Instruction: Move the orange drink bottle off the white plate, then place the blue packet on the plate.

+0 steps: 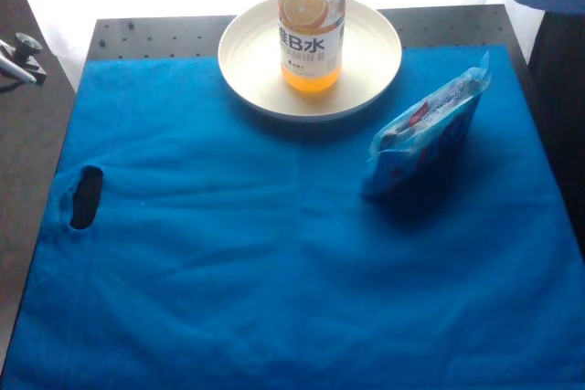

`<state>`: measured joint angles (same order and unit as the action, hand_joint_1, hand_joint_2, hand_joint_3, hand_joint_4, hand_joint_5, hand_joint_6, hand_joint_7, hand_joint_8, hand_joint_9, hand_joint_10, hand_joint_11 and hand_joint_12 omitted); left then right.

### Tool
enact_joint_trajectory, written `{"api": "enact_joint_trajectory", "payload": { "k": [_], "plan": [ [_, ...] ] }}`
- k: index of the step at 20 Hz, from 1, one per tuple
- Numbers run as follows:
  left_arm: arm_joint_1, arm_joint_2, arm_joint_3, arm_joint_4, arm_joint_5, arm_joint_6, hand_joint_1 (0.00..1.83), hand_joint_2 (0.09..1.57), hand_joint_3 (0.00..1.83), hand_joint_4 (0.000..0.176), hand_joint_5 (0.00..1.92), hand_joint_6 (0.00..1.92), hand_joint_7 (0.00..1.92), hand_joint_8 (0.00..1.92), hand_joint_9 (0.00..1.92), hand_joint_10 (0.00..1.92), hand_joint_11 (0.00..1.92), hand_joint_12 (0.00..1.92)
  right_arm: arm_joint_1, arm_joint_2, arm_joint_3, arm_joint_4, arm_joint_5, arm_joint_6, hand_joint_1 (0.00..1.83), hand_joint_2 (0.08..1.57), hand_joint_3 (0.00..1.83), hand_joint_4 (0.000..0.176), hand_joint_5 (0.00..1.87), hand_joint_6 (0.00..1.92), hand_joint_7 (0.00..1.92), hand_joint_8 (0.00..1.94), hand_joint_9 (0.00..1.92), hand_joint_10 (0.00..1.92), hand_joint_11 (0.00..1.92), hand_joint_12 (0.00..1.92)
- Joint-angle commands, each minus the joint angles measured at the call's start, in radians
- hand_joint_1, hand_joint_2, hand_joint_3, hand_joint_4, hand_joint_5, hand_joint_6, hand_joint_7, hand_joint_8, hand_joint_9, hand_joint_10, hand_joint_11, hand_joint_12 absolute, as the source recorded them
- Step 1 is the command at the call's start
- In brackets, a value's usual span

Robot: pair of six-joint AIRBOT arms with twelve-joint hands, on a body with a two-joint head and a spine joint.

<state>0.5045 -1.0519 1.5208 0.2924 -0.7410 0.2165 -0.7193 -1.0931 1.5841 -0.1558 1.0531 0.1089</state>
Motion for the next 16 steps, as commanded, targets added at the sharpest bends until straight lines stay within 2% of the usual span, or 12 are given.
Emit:
{"api": "enact_joint_trajectory", "payload": {
  "k": [1,2,3,4,5,7,9,10,11,12,14,16],
  "plan": [
    [-0.014,-0.002,0.005,-0.040,-0.107,-0.009,0.61,0.73,0.00,0.167,0.00,0.00,0.13,0.01,0.16,0.01,0.01,0.36,0.019,-0.003,0.006,0.048,0.106,0.012,0.75,0.70,0.02,0.115,0.16,0.00,0.27,0.00,0.19,0.03,0.00,0.47],
    [-0.014,-0.002,0.004,-0.039,-0.107,-0.009,0.60,0.73,0.00,0.162,0.00,0.00,0.13,0.00,0.17,0.01,0.02,0.37,0.019,-0.003,0.006,0.048,0.106,0.012,0.75,0.71,0.01,0.109,0.16,0.00,0.28,0.00,0.20,0.02,0.00,0.44],
    [-0.014,-0.003,0.004,-0.037,-0.106,-0.011,0.60,0.72,0.00,0.172,0.00,0.00,0.13,0.00,0.17,0.01,0.02,0.37,0.019,-0.005,0.006,0.048,0.106,0.012,0.75,0.73,0.01,0.107,0.16,0.00,0.30,0.00,0.20,0.01,0.00,0.39],
    [-0.014,-0.003,0.004,-0.037,-0.104,-0.012,0.59,0.72,0.00,0.174,0.00,0.00,0.14,0.00,0.18,0.00,0.06,0.31,0.019,-0.005,0.006,0.048,0.106,0.012,0.72,0.73,0.01,0.106,0.16,0.00,0.33,0.01,0.21,0.01,0.00,0.27],
    [-0.014,-0.003,0.004,-0.037,-0.104,-0.012,0.59,0.72,0.00,0.173,0.00,0.00,0.13,0.00,0.18,0.00,0.07,0.30,0.019,-0.006,0.006,0.048,0.106,0.012,0.72,0.73,0.00,0.099,0.16,0.00,0.34,0.00,0.22,0.01,0.00,0.23],
    [-0.015,-0.005,0.004,-0.031,-0.104,-0.013,0.61,0.72,0.00,0.175,0.00,0.00,0.14,0.00,0.17,0.00,0.05,0.28,0.019,-0.007,0.006,0.048,0.106,0.012,0.74,0.73,0.00,0.093,0.17,0.00,0.36,0.00,0.25,0.01,0.00,0.29],
    [-0.025,-0.016,0.009,-0.017,-0.084,-0.013,0.61,0.72,0.00,0.176,0.00,0.00,0.14,0.00,0.16,0.00,0.06,0.29,0.019,-0.007,0.006,0.047,0.106,0.012,0.75,0.72,0.00,0.105,0.17,0.00,0.34,0.00,0.24,0.00,0.00,0.37],
    [-0.026,-0.018,0.010,-0.016,-0.082,-0.013,0.61,0.72,0.00,0.167,0.00,0.00,0.13,0.00,0.16,0.00,0.06,0.29,0.019,-0.007,0.006,0.047,0.106,0.012,0.76,0.74,0.00,0.106,0.18,0.00,0.34,0.00,0.25,0.00,0.00,0.42],
    [-0.026,-0.029,0.017,-0.015,-0.077,-0.013,0.61,0.73,0.00,0.166,0.00,0.00,0.13,0.00,0.16,0.00,0.06,0.29,0.019,-0.007,0.006,0.045,0.106,0.012,0.76,0.75,0.01,0.111,0.18,0.00,0.32,0.00,0.24,0.00,0.00,0.43],
    [-0.027,-0.042,0.026,-0.015,-0.073,-0.013,0.59,0.73,0.00,0.174,0.00,0.00,0.12,0.00,0.16,0.00,0.05,0.28,0.019,-0.007,0.005,0.044,0.106,0.012,0.75,0.75,0.01,0.109,0.18,0.00,0.30,0.00,0.23,0.00,0.00,0.43],
    [-0.028,-0.072,0.048,-0.015,-0.064,-0.014,0.58,0.75,0.01,0.176,0.00,0.00,0.14,0.01,0.14,0.00,0.03,0.27,0.019,-0.007,0.004,0.040,0.107,0.012,0.75,0.73,0.00,0.107,0.17,0.00,0.26,0.00,0.19,0.00,0.00,0.47],
    [-0.029,-0.111,0.079,-0.020,-0.041,-0.015,0.60,0.71,0.00,0.152,0.00,0.00,0.16,0.01,0.16,0.01,0.05,0.27,0.019,-0.007,0.002,0.034,0.108,0.012,0.76,0.72,0.00,0.094,0.15,0.00,0.29,0.01,0.23,0.01,0.00,0.41]
  ]
}}
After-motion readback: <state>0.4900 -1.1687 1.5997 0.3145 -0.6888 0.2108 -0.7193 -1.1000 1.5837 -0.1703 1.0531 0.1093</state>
